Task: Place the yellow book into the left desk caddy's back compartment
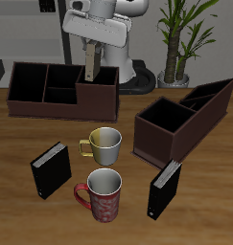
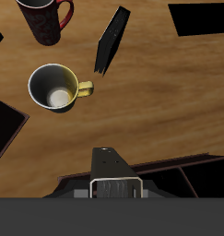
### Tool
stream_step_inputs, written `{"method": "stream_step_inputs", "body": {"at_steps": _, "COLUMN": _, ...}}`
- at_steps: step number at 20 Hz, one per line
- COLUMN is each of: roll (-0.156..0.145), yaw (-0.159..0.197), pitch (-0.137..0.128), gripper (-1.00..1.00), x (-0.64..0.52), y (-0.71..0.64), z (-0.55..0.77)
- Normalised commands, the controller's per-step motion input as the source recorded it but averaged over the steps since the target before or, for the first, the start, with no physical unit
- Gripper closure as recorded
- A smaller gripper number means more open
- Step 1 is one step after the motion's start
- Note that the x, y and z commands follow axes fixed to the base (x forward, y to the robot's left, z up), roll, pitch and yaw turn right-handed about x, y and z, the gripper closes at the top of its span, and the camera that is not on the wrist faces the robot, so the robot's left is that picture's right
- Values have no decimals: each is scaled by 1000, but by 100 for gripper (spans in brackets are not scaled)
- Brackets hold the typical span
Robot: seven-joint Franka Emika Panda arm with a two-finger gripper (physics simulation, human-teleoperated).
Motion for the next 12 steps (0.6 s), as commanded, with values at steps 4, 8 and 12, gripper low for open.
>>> {"method": "stream_step_inputs", "body": {"at_steps": 4, "roll": 30, "yaw": -36, "pitch": 0, "gripper": 100, "x": -174, "y": 656, "z": -83}}
{"method": "stream_step_inputs", "body": {"at_steps": 8, "roll": 78, "yaw": -15, "pitch": -7, "gripper": 100, "x": -243, "y": 812, "z": 0}}
{"method": "stream_step_inputs", "body": {"at_steps": 12, "roll": 35, "yaw": -1, "pitch": -37, "gripper": 100, "x": -145, "y": 482, "z": 120}}
